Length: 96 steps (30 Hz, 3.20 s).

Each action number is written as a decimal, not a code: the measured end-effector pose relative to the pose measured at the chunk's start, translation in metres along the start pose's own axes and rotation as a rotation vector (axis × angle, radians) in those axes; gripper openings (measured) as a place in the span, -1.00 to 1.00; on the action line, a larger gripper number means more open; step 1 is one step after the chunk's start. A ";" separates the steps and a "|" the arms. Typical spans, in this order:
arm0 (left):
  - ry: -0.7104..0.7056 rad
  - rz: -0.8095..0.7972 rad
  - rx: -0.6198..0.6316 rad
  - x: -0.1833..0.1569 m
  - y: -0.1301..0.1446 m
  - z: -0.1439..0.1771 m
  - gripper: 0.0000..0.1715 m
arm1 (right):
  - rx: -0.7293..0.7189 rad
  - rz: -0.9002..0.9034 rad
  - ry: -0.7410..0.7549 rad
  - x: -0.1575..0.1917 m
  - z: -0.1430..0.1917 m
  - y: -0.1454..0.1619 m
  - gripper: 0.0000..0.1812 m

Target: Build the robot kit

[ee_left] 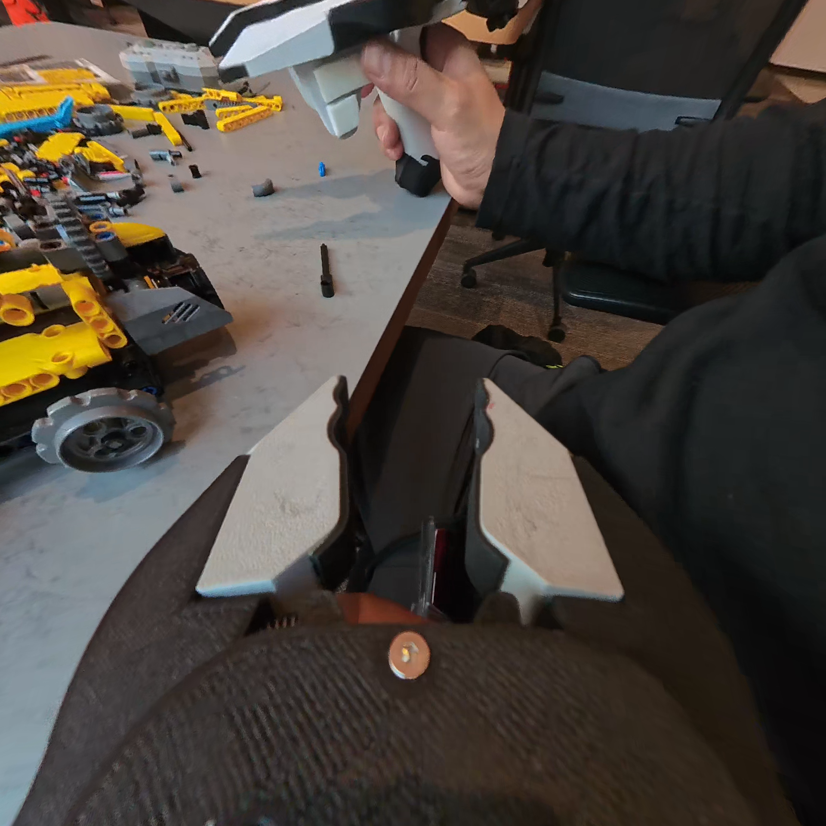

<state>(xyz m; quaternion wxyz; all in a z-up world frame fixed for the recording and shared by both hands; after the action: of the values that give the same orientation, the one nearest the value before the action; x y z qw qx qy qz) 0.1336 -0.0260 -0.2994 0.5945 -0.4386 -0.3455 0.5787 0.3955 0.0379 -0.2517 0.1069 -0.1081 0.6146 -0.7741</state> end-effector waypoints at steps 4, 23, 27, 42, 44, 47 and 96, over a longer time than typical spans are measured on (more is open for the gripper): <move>-0.016 0.015 0.002 0.006 0.001 -0.001 -0.31 | -0.040 -0.007 -0.010 -0.001 0.004 -0.002 -0.37; -0.133 -0.009 0.184 0.023 -0.034 -0.046 -0.44 | 0.021 0.118 -0.030 -0.013 0.016 0.005 -0.50; -0.138 0.013 0.216 0.032 -0.035 -0.060 -0.46 | 0.274 0.214 -0.109 -0.015 0.011 0.029 -0.62; -0.091 -0.188 0.286 0.031 -0.051 -0.074 -0.54 | 0.615 0.340 -0.384 -0.037 -0.026 0.045 -0.92; -0.105 -0.265 0.290 0.029 -0.055 -0.073 -0.54 | 0.642 0.303 -0.415 -0.033 -0.023 0.043 -0.93; -0.136 -0.431 0.264 0.026 -0.064 -0.071 -0.53 | 0.582 0.129 -0.550 -0.002 -0.009 0.028 -0.93; -0.024 -0.225 0.334 0.028 -0.059 -0.096 -0.80 | 0.423 0.081 -0.495 0.085 0.052 0.046 -0.93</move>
<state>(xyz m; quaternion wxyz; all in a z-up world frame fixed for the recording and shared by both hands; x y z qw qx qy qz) 0.2468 -0.0066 -0.2837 0.7157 -0.2857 -0.2985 0.5630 0.3311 -0.0465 -0.2821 0.3039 -0.2436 0.3993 -0.8299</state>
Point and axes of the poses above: each gripper's, where its closed fingertips meet, z back along the fingers, y out of its underside, x = y × z across the jaws, the point moved 6 cm from there along z, back along the fingers, and after that the axes turned 4 degrees about y, right-handed, at the moved point
